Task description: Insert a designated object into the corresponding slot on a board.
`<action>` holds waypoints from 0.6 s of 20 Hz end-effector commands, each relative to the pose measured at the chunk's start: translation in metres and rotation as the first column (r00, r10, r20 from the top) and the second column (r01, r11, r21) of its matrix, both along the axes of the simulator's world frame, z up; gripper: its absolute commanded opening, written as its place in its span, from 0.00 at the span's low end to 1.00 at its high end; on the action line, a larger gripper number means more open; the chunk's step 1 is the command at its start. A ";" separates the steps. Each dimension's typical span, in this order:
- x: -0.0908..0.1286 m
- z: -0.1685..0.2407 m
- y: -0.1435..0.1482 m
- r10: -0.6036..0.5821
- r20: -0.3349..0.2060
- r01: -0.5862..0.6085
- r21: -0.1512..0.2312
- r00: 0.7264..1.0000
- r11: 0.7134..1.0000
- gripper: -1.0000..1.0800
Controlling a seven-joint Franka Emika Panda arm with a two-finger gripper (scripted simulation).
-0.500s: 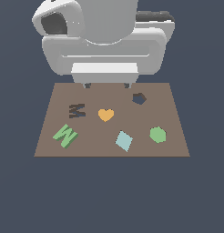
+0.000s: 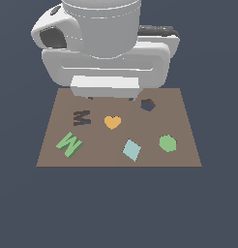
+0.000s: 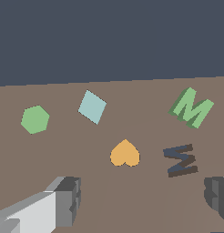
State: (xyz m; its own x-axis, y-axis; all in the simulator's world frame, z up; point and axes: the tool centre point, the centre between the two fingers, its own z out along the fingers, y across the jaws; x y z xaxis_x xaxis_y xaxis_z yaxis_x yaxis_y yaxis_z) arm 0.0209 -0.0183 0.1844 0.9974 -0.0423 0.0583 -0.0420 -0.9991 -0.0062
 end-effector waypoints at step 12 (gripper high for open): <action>0.044 -0.068 -0.061 -0.302 -0.029 0.302 0.000 0.953 0.953 0.96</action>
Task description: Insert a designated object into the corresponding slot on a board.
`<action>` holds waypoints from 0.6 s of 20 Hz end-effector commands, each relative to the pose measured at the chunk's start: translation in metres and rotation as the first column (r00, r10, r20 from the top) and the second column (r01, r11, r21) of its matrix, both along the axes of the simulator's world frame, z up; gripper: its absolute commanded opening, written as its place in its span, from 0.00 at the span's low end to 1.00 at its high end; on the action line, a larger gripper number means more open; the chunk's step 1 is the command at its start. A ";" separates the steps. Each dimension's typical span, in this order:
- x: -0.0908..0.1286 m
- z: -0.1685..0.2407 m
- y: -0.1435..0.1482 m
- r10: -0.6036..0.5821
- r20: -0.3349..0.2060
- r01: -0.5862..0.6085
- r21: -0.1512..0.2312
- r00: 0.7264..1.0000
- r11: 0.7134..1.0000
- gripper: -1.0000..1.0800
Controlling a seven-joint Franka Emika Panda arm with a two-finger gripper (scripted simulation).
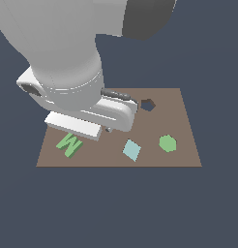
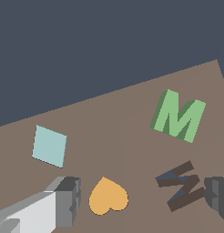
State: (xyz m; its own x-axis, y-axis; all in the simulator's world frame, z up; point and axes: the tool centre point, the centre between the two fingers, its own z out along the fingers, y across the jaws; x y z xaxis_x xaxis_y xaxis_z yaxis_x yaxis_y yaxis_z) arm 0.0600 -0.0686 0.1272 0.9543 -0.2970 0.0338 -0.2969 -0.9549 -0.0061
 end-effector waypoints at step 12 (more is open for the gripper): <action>0.026 -0.068 -0.072 -0.307 -0.030 0.307 0.004 0.951 0.952 0.96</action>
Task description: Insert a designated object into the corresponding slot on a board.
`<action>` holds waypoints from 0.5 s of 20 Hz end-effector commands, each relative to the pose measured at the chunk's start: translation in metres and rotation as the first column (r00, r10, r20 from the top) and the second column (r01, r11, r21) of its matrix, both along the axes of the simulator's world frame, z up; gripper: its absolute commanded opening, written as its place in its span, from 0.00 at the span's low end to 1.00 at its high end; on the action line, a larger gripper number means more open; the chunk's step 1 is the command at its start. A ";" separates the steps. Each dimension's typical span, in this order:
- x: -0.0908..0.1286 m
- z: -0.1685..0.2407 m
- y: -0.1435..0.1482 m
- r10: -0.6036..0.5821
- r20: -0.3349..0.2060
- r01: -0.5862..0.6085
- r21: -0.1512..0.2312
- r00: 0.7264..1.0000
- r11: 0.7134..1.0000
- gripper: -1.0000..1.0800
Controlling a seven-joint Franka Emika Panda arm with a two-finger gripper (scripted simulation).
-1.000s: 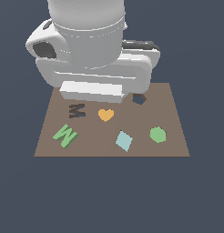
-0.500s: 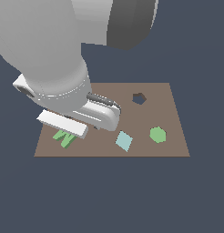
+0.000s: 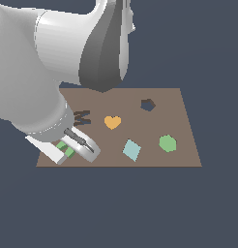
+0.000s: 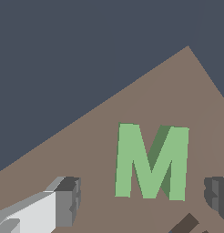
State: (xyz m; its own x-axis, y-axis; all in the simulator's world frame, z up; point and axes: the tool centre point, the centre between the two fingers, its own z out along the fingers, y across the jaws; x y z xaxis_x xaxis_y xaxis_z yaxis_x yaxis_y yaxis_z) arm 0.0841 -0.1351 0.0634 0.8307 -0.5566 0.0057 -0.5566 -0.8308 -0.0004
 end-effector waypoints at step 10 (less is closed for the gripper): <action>0.002 -0.015 -0.015 -0.062 -0.006 0.062 0.002 0.998 0.998 0.96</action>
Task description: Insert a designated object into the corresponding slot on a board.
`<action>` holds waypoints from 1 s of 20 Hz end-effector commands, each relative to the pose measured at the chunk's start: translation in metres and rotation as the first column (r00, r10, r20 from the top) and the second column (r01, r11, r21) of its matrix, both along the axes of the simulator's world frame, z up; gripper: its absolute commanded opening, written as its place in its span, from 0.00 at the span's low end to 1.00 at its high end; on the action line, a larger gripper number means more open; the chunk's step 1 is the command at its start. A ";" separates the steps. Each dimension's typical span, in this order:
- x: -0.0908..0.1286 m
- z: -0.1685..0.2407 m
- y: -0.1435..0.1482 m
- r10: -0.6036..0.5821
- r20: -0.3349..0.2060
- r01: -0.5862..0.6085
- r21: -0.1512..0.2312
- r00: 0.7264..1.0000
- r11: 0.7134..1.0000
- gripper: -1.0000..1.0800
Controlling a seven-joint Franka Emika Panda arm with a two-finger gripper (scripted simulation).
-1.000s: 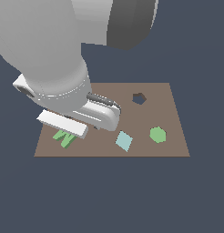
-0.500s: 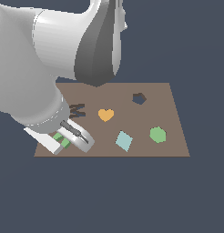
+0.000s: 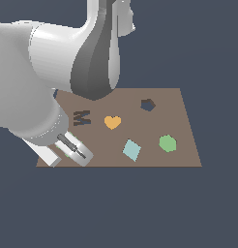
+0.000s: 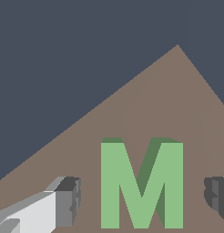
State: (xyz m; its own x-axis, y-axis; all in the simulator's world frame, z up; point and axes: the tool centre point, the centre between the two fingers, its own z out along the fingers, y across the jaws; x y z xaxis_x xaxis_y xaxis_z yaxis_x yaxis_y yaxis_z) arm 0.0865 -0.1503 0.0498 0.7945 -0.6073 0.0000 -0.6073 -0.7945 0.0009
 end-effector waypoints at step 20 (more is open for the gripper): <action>0.001 -0.019 0.000 -0.004 0.001 0.004 0.001 1.000 1.000 0.00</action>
State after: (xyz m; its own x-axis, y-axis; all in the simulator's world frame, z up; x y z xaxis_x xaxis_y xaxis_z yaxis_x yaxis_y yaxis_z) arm 0.0871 -0.1500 0.0306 0.7922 -0.6102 0.0003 -0.6102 -0.7922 -0.0007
